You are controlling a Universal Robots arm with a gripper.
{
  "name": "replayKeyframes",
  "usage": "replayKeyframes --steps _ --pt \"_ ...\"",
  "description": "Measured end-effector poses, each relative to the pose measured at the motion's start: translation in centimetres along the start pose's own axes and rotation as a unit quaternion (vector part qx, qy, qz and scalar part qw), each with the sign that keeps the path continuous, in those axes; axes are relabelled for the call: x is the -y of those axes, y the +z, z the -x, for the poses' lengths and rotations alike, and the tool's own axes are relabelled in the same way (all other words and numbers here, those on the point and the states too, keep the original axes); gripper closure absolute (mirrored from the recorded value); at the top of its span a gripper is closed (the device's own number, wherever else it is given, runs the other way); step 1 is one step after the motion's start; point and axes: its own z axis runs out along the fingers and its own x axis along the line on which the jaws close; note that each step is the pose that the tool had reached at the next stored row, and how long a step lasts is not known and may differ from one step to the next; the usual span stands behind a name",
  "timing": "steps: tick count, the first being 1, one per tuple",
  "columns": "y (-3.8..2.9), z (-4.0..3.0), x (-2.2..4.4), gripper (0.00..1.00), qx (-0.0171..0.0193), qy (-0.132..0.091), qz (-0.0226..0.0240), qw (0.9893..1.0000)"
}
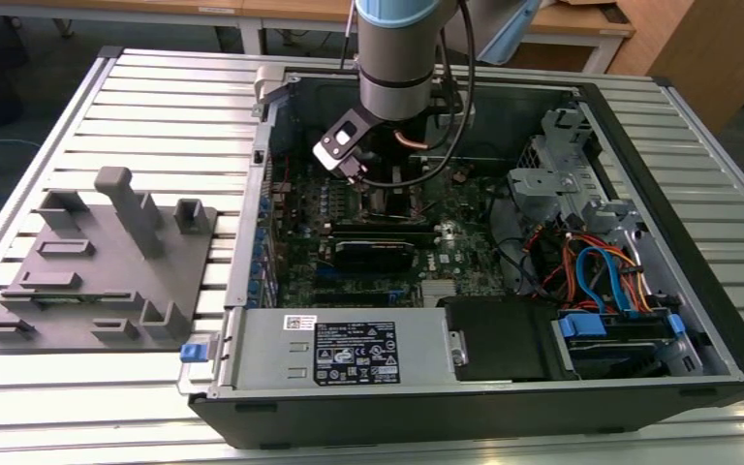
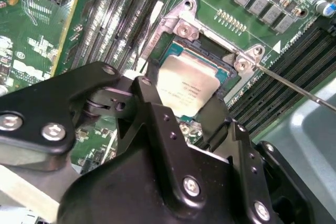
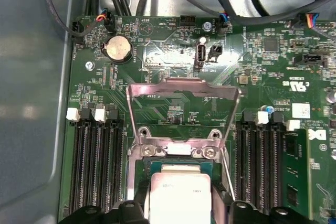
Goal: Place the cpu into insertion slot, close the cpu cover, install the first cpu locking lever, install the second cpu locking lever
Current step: 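Place the cpu into insertion slot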
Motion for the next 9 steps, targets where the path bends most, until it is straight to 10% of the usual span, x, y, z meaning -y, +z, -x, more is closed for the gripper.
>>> replayKeyframes --steps 9 --pt "-0.11 0.02 0.01 0.38 0.0003 0.000 -0.0004 1.0000"
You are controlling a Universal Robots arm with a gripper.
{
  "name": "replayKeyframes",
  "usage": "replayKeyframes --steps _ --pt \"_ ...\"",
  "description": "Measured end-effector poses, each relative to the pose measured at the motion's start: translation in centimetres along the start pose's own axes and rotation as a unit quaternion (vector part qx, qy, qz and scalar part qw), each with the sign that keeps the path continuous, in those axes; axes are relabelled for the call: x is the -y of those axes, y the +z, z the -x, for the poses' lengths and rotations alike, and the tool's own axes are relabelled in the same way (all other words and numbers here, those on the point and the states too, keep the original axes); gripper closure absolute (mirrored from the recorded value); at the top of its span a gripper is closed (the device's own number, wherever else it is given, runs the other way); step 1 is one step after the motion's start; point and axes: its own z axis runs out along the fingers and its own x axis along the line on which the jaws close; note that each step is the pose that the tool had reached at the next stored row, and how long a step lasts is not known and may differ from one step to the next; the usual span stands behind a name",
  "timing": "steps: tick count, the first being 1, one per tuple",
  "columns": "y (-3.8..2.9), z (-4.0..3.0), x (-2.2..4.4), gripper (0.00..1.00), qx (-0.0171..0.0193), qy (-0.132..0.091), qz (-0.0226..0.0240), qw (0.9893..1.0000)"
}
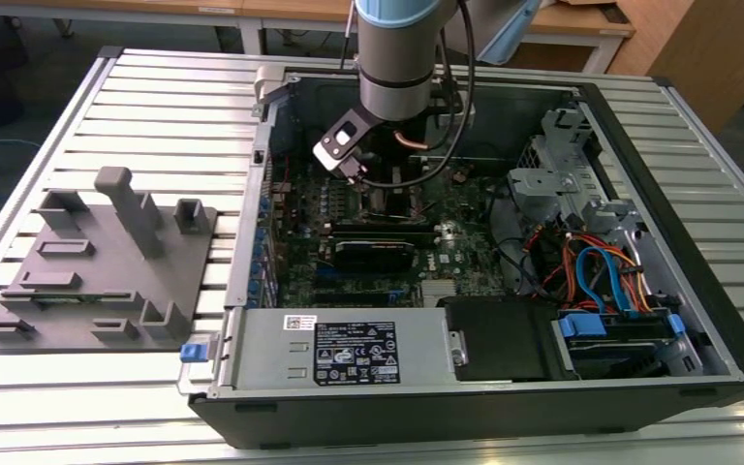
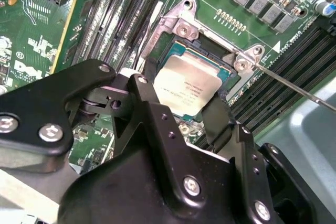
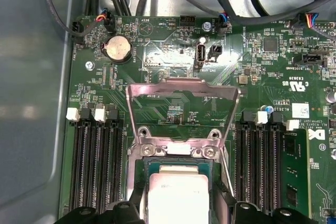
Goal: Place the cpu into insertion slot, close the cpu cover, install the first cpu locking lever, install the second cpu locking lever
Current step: 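Place the cpu into insertion slot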
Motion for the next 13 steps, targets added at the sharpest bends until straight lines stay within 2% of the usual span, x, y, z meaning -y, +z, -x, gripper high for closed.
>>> replayKeyframes --steps 9,13 --pt "-0.10 -0.15 0.02 0.38 -0.0003 0.000 0.0001 1.0000" --pt "-0.08 -0.40 0.02 0.38 -0.0022 0.000 0.0001 1.0000"
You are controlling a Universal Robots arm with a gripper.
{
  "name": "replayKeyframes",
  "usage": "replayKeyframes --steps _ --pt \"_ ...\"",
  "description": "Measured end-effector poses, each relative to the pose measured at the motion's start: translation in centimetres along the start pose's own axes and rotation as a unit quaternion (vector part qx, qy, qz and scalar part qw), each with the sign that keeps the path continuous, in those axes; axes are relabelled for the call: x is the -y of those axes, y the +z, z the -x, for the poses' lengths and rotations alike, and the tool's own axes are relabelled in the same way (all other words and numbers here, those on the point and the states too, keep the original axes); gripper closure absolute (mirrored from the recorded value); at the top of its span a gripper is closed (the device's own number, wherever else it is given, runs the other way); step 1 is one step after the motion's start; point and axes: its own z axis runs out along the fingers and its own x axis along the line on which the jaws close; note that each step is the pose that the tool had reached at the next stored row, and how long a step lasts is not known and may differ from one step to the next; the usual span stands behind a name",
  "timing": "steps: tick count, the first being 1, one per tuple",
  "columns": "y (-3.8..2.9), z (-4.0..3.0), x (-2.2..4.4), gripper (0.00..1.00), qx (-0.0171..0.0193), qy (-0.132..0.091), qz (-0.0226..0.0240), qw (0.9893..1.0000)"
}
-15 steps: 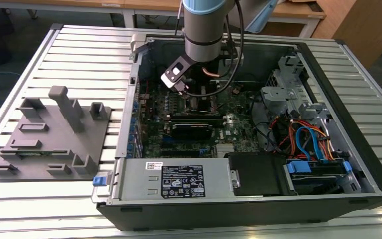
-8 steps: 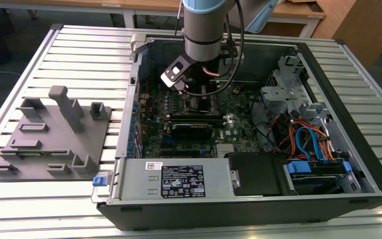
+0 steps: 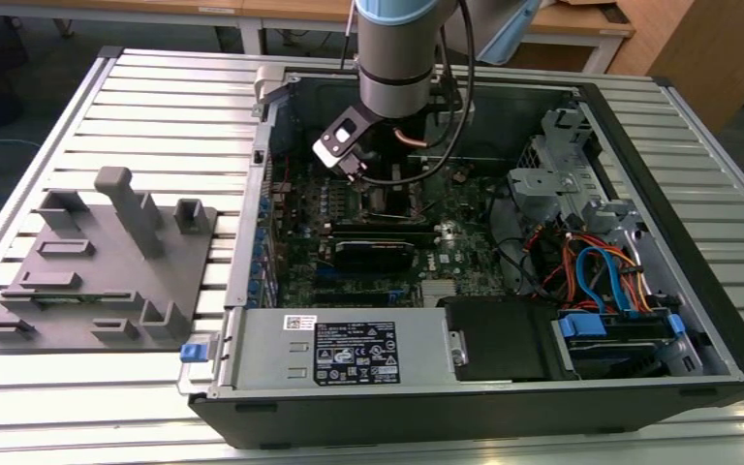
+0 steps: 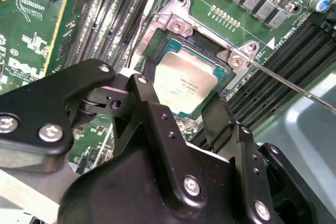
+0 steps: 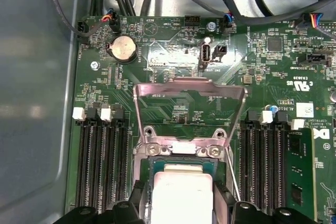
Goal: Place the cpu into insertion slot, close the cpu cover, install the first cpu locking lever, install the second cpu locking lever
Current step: 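Place the cpu into insertion slot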
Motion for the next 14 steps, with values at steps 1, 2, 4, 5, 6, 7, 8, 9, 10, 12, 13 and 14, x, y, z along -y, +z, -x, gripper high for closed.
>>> replayKeyframes --steps 1,2,4,5,6,7,8,9,10,12,13,14 --pt "0.01 -0.05 0.00 0.38 -0.0005 0.000 0.0000 1.0000" --pt "0.03 -0.06 0.00 0.38 -0.0007 0.000 0.0000 1.0000" --pt "0.03 -0.06 0.00 0.38 -0.0008 0.000 0.0000 1.0000" --pt "0.03 -0.06 0.00 0.38 -0.0007 0.000 0.0000 1.0000" --pt "0.04 -0.04 0.01 0.38 -0.0009 0.000 0.0000 1.0000" --pt "0.04 -0.01 0.01 0.38 -0.0009 0.000 0.0000 1.0000" --pt "0.03 0.03 0.01 0.38 -0.0008 0.000 0.0001 1.0000" --pt "0.03 0.05 0.01 0.38 -0.0008 0.000 0.0001 1.0000" --pt "0.03 0.05 0.00 0.38 -0.0008 0.000 0.0001 1.0000" --pt "0.02 0.06 0.00 0.38 -0.0008 0.000 0.0000 1.0000" --pt "-0.01 0.06 0.00 0.38 -0.0007 0.000 0.0000 1.0000" --pt "-0.03 0.06 0.00 0.38 -0.0007 0.000 0.0000 1.0000"
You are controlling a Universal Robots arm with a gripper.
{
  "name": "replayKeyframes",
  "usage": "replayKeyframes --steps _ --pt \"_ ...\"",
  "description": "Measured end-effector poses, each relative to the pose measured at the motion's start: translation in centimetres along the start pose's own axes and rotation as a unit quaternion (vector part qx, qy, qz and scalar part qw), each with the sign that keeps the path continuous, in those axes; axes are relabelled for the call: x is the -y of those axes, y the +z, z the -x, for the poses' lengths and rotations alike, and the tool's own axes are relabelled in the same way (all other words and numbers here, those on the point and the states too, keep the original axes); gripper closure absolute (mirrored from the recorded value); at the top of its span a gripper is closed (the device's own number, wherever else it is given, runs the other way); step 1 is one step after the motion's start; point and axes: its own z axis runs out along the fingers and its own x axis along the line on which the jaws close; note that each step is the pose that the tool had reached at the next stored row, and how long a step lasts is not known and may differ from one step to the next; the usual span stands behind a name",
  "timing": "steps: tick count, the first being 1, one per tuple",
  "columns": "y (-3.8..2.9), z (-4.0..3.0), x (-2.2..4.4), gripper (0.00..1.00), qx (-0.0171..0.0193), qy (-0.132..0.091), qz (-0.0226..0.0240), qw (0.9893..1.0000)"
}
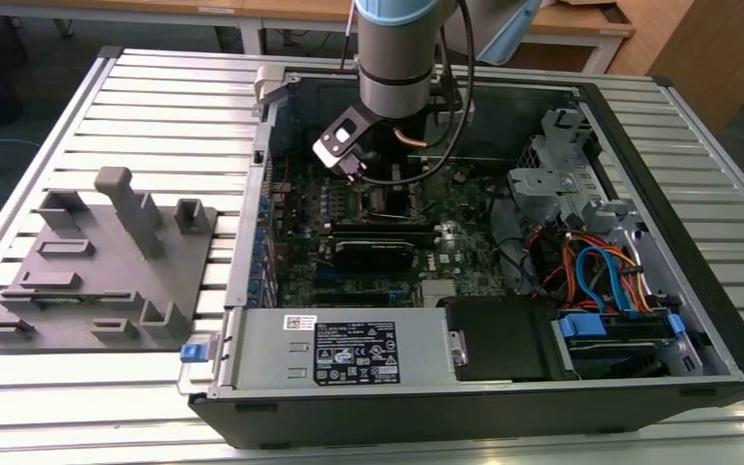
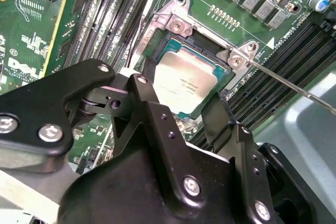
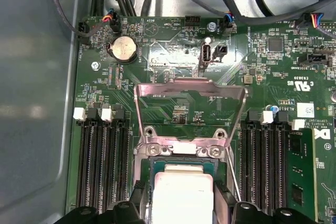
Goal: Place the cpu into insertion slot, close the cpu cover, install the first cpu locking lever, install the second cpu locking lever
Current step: 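Place the cpu into insertion slot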
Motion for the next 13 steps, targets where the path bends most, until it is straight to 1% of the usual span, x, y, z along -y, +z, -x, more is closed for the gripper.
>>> replayKeyframes --steps 4,10,13 --pt "-0.19 -0.01 -0.02 0.38 0.0000 0.000 0.0000 1.0000" --pt "-0.68 -0.03 -0.06 0.38 0.0000 0.000 -0.0001 1.0000" --pt "-0.71 -0.03 -0.07 0.38 -0.0001 0.000 0.0000 1.0000"
